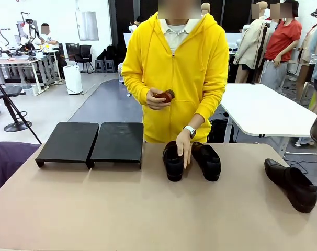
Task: Organize the shoes by placing them on the stand.
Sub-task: Pick up one Shoe and place it in the middle of the table.
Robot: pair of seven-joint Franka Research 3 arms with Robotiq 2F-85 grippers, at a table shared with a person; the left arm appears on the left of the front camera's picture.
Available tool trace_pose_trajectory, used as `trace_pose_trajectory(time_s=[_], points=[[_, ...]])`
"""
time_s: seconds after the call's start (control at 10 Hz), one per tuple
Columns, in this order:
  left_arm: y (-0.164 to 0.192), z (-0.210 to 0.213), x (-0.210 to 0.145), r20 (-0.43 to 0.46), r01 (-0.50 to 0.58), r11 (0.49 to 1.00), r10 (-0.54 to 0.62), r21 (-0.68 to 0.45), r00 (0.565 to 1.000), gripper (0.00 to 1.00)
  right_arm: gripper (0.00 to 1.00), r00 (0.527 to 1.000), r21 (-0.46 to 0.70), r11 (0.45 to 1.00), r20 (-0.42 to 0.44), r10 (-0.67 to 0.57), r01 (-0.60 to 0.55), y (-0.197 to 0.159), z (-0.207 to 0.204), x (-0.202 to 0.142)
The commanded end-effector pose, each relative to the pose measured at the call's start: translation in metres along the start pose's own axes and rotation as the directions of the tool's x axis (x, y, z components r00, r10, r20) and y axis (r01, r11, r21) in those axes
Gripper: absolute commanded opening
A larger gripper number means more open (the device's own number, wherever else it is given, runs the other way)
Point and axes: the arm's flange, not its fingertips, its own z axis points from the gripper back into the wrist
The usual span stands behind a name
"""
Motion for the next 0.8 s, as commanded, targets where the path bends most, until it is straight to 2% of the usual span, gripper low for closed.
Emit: trace_pose_trajectory(time_s=[0.0,0.2,0.3,0.4,0.5,0.7], points=[[0.001,0.001,-0.001,0.001,0.009,1.0,-0.009,-0.017,1.0,1.0,0.0,0.995,0.049,0.994,-0.021,0.099,-0.098,0.033,-0.029,-0.019],[0.001,0.001,-0.001,0.001,0.009,1.0,-0.009,-0.017,1.0,1.0,0.0,0.961,0.172,0.954,-0.083,0.262,-0.245,0.098,-0.05,-0.041],[0.001,0.001,-0.001,0.001,0.009,1.0,-0.009,-0.017,1.0,1.0,0.0,0.926,0.221,0.925,-0.152,0.345,-0.309,0.14,-0.069,-0.059],[0.001,0.001,-0.001,0.001,0.009,1.0,-0.009,-0.017,1.0,1.0,0.0,0.866,0.267,0.884,-0.229,0.444,-0.383,0.188,-0.096,-0.086],[0.001,0.001,-0.001,0.001,0.009,1.0,-0.009,-0.017,1.0,1.0,0.0,0.831,0.301,0.865,-0.277,0.483,-0.402,0.228,-0.119,-0.115],[0.001,0.001,-0.001,0.001,0.009,1.0,-0.009,-0.017,1.0,1.0,0.0,0.825,0.34,0.85,-0.268,0.499,-0.403,0.287,-0.17,-0.174]])
